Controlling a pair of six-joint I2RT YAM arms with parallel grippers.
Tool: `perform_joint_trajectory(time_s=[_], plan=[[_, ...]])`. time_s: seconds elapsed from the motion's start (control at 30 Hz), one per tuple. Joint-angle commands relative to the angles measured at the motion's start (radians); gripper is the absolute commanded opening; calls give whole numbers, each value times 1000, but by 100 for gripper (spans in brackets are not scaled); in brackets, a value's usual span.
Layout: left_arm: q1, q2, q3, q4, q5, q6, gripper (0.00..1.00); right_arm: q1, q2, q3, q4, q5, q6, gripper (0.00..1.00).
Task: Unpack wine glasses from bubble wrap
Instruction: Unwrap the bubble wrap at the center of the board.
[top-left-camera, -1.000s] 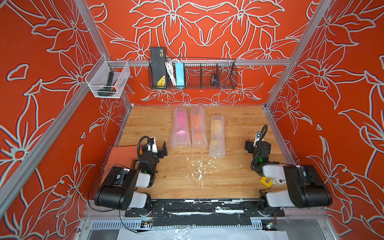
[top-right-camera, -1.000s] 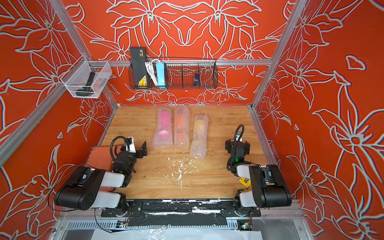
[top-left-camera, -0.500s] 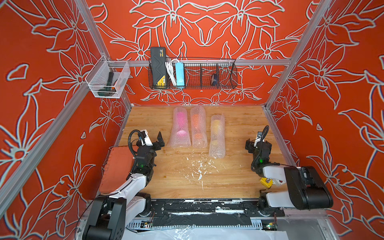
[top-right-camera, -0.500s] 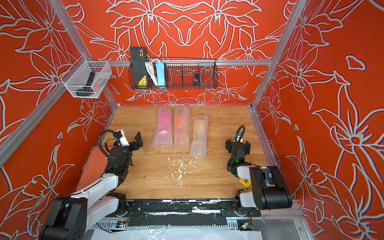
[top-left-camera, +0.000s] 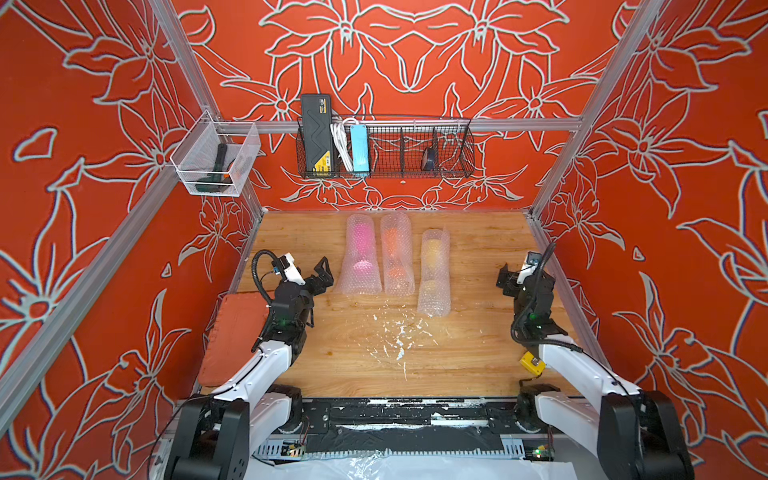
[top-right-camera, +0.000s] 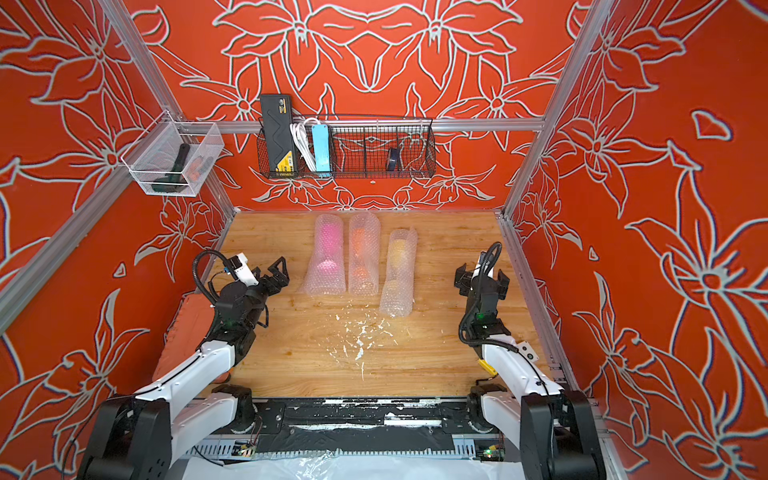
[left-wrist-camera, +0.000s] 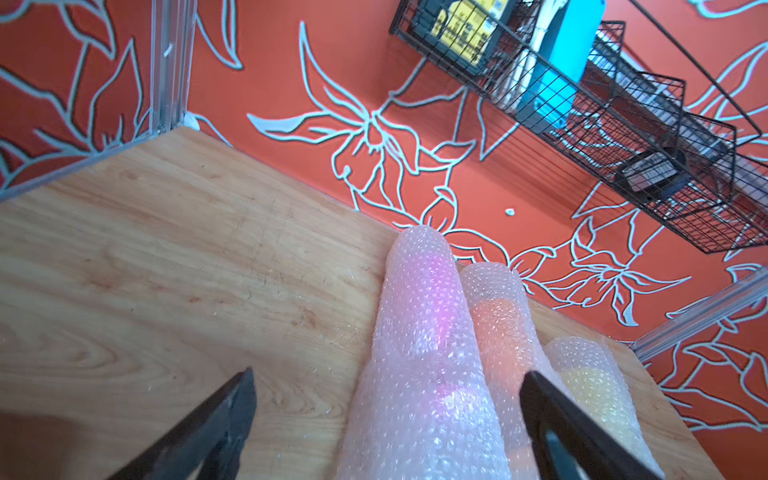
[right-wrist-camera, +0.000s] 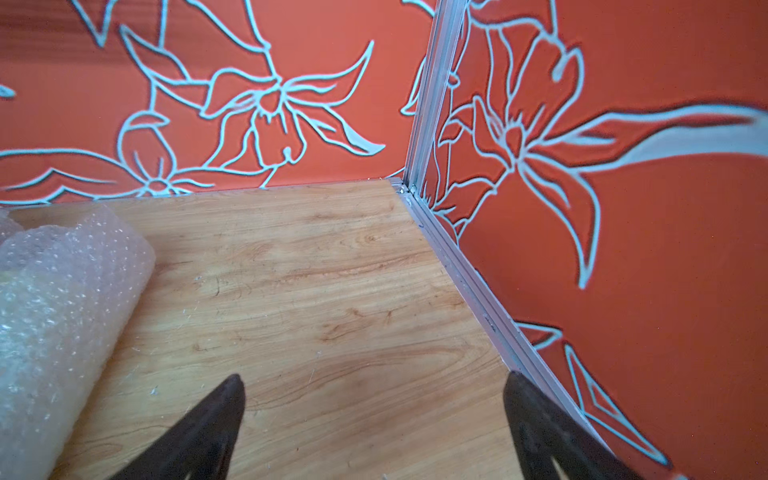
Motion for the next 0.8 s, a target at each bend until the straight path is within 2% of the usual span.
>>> perform_joint_trajectory(time_s=[0.0,0.1,0.2,0.3,0.4,0.47,0.6,0.77], plan=[[4,14,37,-46,58,-58,98,-3,14,99,-262,-126,126,97],[4,57,119,-145,148,-43,98,-3,72,229,-411,-296,161,94],[2,133,207,-228,280,-44,98,6,180,393,-606,-405,212,88],[-6,199,257,-252,401,-72,98,31,288,530,-749,-480,241,86],[-47,261,327,-315,456,-63,98,81,383,621,-840,-534,262,81],[-87,294,377,-365,466,-44,98,137,445,681,-897,-514,253,80],[-173,331,436,-412,456,-27,98,256,590,836,-1022,-380,199,78],[-226,353,460,-402,477,-51,98,337,737,1030,-1169,-271,138,68]])
